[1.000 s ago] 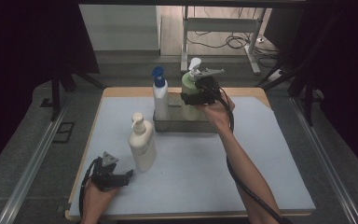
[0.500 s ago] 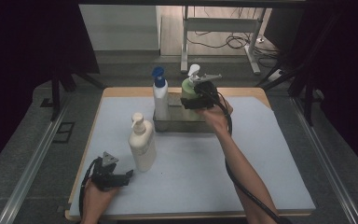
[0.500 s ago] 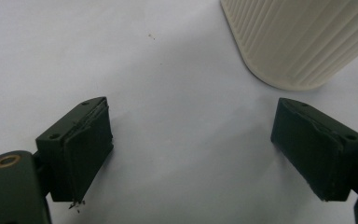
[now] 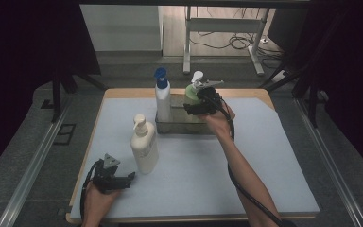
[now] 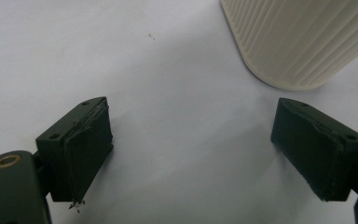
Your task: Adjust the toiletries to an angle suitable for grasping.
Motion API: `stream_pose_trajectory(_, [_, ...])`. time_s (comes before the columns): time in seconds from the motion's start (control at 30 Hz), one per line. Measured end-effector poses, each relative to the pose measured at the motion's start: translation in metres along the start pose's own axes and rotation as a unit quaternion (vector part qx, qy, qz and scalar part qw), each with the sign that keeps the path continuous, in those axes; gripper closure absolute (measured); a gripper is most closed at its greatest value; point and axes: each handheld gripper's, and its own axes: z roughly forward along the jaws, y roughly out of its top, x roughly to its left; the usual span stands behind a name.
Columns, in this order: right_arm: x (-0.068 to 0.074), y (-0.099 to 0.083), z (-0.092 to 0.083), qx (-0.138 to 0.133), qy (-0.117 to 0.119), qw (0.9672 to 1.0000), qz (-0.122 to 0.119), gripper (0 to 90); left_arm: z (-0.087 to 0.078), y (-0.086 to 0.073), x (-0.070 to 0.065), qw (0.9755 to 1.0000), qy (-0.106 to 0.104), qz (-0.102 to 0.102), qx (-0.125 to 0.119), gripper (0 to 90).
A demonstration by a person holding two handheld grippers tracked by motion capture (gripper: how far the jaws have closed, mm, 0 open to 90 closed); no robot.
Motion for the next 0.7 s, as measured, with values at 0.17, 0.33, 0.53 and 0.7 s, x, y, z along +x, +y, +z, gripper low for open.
stream_pose_trajectory(0.17, [0.000, -0.005, 0.004, 0.005, 0.002, 1.0000, 0.000, 12.3, 0.000, 0.000, 0.000, 1.0000, 0.000, 0.000, 0.000, 12.3])
stream_pose_trajectory(0.33, [0.000, -0.010, 0.008, 0.009, 0.005, 0.9999, -0.003, 12.2, 0.000, 0.000, 0.000, 1.0000, 0.000, 0.000, 0.000, 12.3])
stream_pose_trajectory(0.53, [-0.001, -0.011, 0.009, 0.004, 0.007, 1.0000, 0.000, 11.9, 0.000, 0.000, 0.000, 1.0000, 0.000, 0.000, 0.000, 12.3])
stream_pose_trajectory(0.7, [-0.002, -0.011, 0.009, 0.003, 0.009, 0.9999, 0.004, 11.7, 0.000, 0.000, 0.000, 1.0000, 0.000, 0.000, 0.000, 12.3])
